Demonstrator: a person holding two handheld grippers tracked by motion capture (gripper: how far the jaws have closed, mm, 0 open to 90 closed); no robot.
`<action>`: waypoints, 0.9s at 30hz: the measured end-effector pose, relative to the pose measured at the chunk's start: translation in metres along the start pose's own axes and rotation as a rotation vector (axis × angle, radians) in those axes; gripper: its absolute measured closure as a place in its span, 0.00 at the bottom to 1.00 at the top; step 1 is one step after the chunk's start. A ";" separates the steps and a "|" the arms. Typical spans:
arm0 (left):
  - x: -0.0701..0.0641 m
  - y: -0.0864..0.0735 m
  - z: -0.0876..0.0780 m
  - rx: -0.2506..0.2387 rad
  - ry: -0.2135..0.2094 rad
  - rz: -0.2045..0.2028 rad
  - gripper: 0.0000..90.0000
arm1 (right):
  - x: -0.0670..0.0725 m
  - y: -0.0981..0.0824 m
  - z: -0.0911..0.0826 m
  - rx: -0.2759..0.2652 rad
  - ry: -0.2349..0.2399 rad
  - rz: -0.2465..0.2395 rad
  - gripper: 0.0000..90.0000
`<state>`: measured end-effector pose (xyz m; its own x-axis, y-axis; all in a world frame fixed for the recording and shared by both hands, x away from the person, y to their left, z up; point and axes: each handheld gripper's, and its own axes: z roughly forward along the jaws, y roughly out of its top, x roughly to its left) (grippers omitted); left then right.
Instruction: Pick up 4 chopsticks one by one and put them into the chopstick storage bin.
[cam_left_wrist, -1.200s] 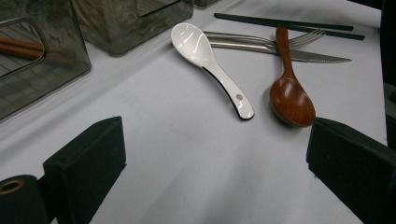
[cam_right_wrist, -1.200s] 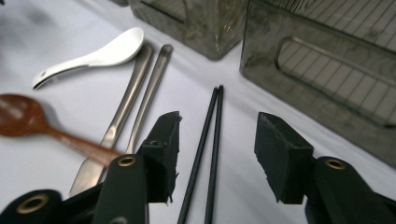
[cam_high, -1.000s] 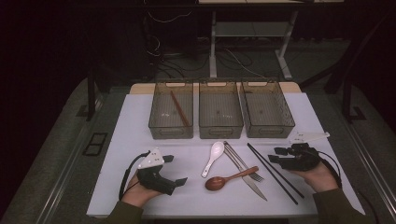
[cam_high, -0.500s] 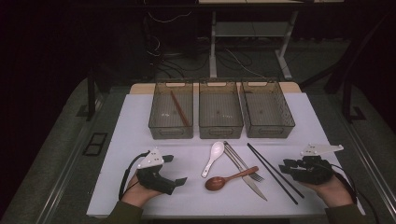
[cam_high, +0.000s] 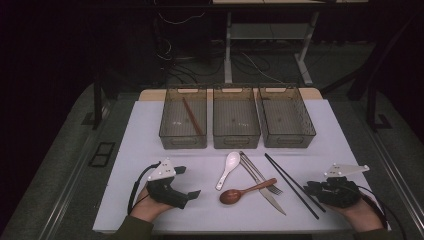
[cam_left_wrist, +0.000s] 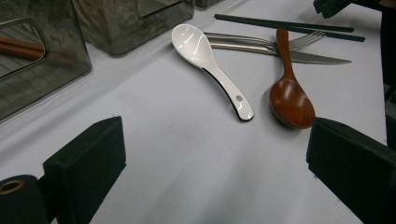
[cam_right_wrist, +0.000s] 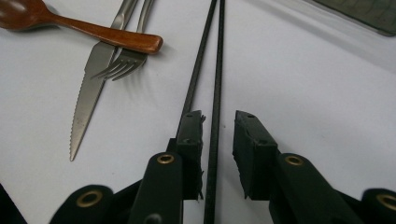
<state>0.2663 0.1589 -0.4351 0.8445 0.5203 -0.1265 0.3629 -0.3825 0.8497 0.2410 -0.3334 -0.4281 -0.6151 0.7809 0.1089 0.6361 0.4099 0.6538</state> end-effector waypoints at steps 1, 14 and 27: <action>0.000 0.000 0.000 0.000 0.000 0.000 0.04 | 0.000 0.000 0.002 0.005 -0.001 -0.003 0.81; 0.000 0.000 0.000 0.002 0.000 0.001 0.04 | 0.000 0.000 0.018 0.062 -0.025 -0.046 0.87; 0.000 0.000 0.001 0.002 -0.001 0.001 0.04 | 0.000 0.001 0.018 0.076 -0.045 -0.054 0.94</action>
<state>0.2666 0.1588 -0.4357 0.8453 0.5192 -0.1260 0.3629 -0.3847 0.8487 0.2501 -0.3246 -0.4416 -0.6290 0.7764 0.0396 0.6368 0.4853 0.5991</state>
